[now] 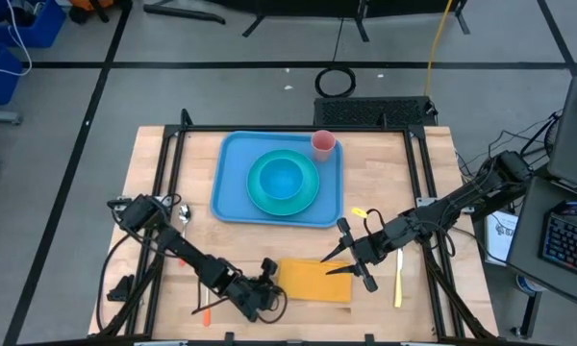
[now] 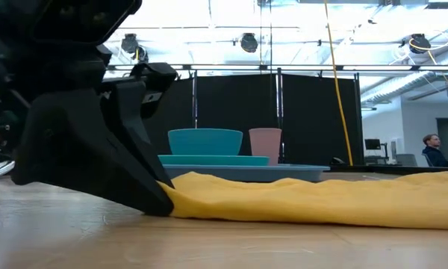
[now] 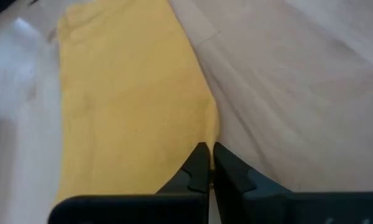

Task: Set up tray
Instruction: Put the yellow napkin on the blue serving tray to the left of the green plate

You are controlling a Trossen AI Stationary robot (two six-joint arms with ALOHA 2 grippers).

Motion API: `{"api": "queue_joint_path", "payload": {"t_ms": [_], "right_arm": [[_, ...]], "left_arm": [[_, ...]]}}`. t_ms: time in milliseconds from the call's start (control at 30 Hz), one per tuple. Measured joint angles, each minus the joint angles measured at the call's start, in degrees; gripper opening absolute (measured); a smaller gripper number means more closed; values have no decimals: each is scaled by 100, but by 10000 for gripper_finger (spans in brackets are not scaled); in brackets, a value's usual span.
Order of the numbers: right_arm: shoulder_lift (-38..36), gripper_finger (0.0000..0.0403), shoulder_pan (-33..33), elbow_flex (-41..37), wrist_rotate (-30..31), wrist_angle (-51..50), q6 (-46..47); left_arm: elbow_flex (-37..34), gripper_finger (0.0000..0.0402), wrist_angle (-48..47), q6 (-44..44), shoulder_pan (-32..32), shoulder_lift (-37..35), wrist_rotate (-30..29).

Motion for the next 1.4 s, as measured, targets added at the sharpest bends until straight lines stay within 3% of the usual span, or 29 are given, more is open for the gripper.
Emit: {"api": "queue_joint_path", "payload": {"t_ms": [300, 600, 800, 1000, 1400], "right_arm": [[0, 128, 2, 0, 0, 0, 17], [0, 128, 2, 0, 0, 0, 19], [0, 128, 2, 0, 0, -2, 19], [0, 128, 2, 0, 0, -1, 20], [0, 128, 0, -33, 0, 32, 22]], "left_arm": [[2, 3, -768, -181, -188, -250, -400], [2, 3, -1967, -601, -403, -936, -1272], [-1, 2, -2676, -1045, -447, -1214, -1354], [-2, 2, -3280, -1405, -490, -1219, -1760], [0, 2, -5001, -2277, -605, -1219, -2007]]}}
